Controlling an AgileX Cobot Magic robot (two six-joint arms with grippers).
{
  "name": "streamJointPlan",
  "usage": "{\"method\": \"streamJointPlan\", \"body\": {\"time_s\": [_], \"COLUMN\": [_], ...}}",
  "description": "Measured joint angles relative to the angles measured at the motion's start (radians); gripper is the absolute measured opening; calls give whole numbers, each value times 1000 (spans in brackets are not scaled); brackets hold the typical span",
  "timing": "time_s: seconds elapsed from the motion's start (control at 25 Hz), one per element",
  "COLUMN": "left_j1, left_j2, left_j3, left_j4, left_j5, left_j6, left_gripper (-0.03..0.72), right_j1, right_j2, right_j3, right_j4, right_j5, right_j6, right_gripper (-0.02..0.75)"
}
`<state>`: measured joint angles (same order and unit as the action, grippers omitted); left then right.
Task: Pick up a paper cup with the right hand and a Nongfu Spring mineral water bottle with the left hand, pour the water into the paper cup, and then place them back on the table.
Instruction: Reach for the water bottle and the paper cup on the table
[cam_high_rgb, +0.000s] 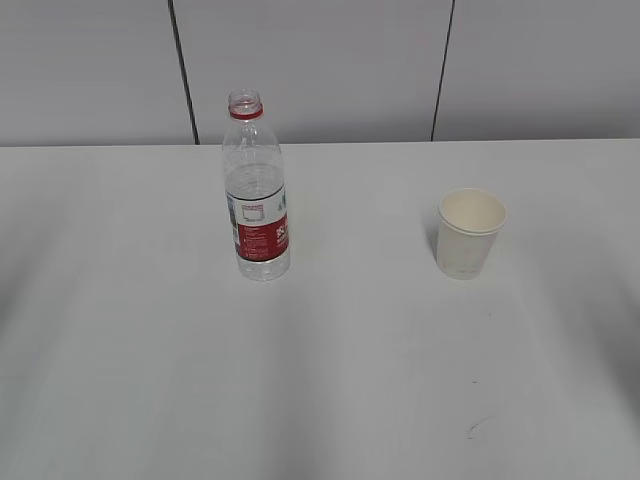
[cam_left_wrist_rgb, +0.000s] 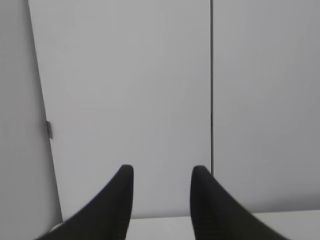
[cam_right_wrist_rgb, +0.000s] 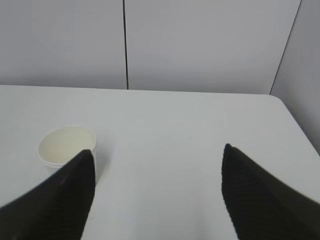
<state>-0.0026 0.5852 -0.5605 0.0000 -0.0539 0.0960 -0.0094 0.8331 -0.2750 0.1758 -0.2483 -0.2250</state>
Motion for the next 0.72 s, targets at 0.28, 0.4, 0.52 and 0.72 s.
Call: {"method": "streamJointPlan", "body": {"time_s": [0.28,0.4,0.52,0.72], "left_j1": [-119,-184,-245,-305], "left_j2": [327,442,545,682], "left_j3": [123,170,224,255], "left_j4": [0,0,20,80], "left_j5": [-322,-451,-557,-694], "left_j6": [-4,-8,-8,-9], "left_gripper": [239,239,239,239], "right_j1": [0,0,0,6], "right_j2": [18,39,87,218], "right_j3": [27,27,27,27], "right_j4": [-9,-44,-62,-169], "right_j5": [-67,-71,-83,-206], "right_j6": [33,38,71,210], "right_gripper": [582,582,582,582]}}
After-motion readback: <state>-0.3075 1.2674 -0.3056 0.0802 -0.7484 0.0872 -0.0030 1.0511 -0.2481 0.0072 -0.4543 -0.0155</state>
